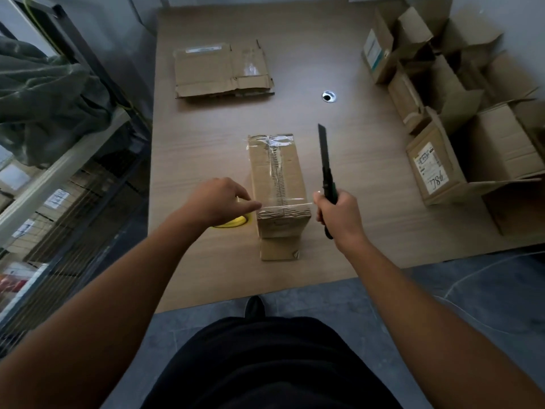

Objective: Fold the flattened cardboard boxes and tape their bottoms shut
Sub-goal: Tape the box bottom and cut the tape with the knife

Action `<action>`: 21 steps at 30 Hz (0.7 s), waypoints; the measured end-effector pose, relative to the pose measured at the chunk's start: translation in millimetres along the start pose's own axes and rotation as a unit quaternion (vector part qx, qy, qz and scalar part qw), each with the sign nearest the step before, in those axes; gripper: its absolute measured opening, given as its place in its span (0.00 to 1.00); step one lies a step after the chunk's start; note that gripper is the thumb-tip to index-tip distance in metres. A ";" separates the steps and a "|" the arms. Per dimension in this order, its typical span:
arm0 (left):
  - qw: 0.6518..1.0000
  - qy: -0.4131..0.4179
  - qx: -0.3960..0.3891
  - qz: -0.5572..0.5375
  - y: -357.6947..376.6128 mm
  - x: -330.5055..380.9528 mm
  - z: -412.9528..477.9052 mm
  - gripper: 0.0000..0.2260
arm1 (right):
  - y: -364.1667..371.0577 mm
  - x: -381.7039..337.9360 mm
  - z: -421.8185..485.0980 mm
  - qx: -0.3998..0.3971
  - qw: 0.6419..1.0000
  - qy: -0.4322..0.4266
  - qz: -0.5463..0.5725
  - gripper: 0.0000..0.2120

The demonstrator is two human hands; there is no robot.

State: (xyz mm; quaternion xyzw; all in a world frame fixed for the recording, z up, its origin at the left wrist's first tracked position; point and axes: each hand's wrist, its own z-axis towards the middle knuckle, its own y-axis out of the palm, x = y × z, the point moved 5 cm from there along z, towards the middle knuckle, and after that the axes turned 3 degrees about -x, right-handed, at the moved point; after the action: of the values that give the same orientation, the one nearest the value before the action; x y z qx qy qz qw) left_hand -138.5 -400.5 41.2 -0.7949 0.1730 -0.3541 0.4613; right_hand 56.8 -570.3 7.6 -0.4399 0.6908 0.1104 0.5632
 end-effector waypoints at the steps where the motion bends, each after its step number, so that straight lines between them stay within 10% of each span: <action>1: 1.000 -0.005 -0.007 -0.001 8.8 -2.5 4.7 0.19 | 3.7 8.0 3.4 -0.001 1.000 0.012 -0.008 0.11; 10: 0.997 -0.029 -0.029 -0.059 38.0 -17.4 15.3 0.20 | 17.6 41.7 13.5 -0.081 0.977 0.179 0.088 0.14; 15: 0.998 -0.041 -0.009 -0.045 40.1 -11.2 15.8 0.22 | 2.4 2.1 2.3 -0.032 0.989 0.036 -0.143 0.14; 21: 0.996 -0.067 0.036 -0.046 41.6 -0.5 21.0 0.25 | 47.5 -30.2 -22.3 -0.094 0.912 -0.117 -0.381 0.19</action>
State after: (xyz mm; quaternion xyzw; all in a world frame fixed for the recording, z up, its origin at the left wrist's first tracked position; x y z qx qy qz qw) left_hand -121.5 -408.7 -1.4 -0.8068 0.0924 -0.3269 0.4834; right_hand 6.2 -542.2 25.4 -0.7044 0.3864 0.0031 0.5954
